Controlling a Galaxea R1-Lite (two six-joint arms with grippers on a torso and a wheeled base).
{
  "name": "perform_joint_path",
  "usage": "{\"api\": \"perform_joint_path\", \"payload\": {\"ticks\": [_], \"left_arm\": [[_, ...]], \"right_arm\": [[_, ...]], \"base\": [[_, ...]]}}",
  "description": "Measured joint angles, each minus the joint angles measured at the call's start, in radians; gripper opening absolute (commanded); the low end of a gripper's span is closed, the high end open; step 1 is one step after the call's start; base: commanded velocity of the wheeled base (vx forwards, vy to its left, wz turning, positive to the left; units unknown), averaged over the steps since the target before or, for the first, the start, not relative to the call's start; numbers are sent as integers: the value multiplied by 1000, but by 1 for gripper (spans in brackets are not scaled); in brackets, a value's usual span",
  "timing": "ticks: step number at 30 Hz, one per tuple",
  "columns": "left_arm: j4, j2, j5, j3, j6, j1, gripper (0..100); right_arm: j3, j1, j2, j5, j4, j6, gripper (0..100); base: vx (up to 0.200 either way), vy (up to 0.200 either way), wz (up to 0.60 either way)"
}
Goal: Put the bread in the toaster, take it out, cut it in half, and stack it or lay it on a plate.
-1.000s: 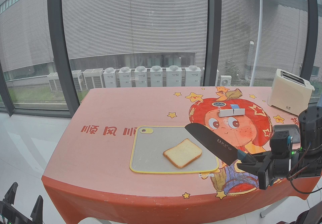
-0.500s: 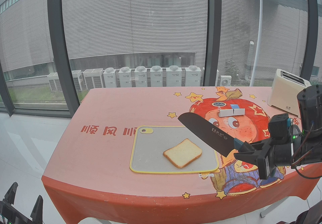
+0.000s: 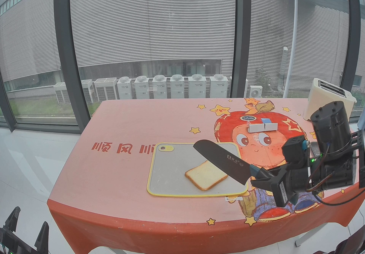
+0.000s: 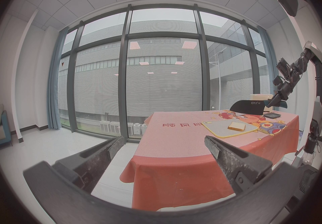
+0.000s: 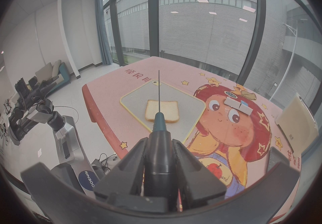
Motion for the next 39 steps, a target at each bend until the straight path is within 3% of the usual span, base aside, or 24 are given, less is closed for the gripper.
{"api": "perform_joint_path", "payload": {"ticks": [22, 39], "left_arm": [[-4, 0, -23, 0, 22, -1, 100], [-4, 0, -24, 0, 23, -1, 100]], "right_arm": [[-7, -2, 132, -9, -108, 6, 0], [-2, -11, 172, -22, -113, 6, 0]], "base": [[0, 0, 0], [0, 0, 0]]}}
